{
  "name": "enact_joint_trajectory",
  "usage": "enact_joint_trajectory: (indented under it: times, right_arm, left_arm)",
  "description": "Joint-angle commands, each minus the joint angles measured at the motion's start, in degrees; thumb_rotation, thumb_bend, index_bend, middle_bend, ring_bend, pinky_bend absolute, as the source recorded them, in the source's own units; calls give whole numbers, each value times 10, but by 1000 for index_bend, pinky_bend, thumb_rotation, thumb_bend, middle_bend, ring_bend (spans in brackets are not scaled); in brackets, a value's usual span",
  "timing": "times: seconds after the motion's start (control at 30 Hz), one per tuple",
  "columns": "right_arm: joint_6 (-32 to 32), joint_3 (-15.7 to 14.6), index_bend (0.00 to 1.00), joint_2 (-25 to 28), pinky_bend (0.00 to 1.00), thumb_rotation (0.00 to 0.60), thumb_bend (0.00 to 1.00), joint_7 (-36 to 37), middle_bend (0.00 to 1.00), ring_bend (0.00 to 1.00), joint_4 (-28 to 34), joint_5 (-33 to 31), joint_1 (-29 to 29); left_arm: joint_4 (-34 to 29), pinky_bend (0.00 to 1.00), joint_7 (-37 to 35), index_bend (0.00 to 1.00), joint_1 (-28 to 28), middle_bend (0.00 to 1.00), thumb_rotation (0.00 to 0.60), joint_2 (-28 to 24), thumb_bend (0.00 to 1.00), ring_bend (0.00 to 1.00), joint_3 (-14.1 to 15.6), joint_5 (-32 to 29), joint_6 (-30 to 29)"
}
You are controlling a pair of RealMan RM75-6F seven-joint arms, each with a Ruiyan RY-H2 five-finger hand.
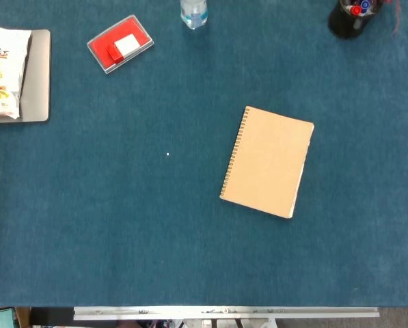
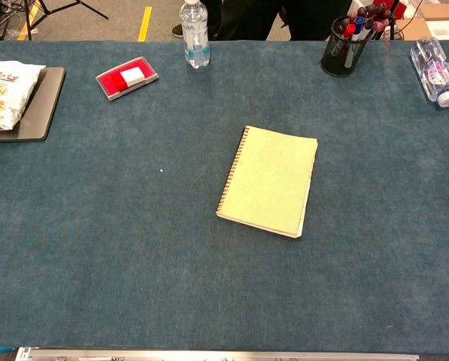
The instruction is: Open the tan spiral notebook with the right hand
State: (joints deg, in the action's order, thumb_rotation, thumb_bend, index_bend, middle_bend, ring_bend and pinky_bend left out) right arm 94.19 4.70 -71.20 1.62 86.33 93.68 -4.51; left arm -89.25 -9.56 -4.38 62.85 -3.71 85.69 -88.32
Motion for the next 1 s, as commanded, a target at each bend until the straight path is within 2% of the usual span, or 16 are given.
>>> enact_joint_trajectory:
  times: [0.03, 0.57, 0.9, 1.0]
  right_arm:
    - [-4, -3, 492, -3, 159, 600, 209, -1, 196, 39, -2, 5, -3]
    - [-1, -7, 492, -1, 159, 600, 209, 3, 196, 39, -2, 10, -2]
    - [-14, -21, 491, -15, 159, 600, 208, -11, 196, 39, -9, 28, -8]
    - [-22, -26, 460, -21, 159, 600, 208, -14, 196, 39, -14, 37, -13]
  left_arm:
    - [-3, 437, 0, 523, 4, 376, 600, -2, 84, 263, 1, 1, -5]
    - [-2, 437, 7, 523, 1, 376, 600, 1, 84, 263, 0, 3, 2]
    - [-3, 436, 2, 523, 5, 376, 600, -1, 84, 263, 3, 11, -4]
    - [-5, 437, 2, 523, 6, 376, 600, -2, 84, 263, 4, 12, -6]
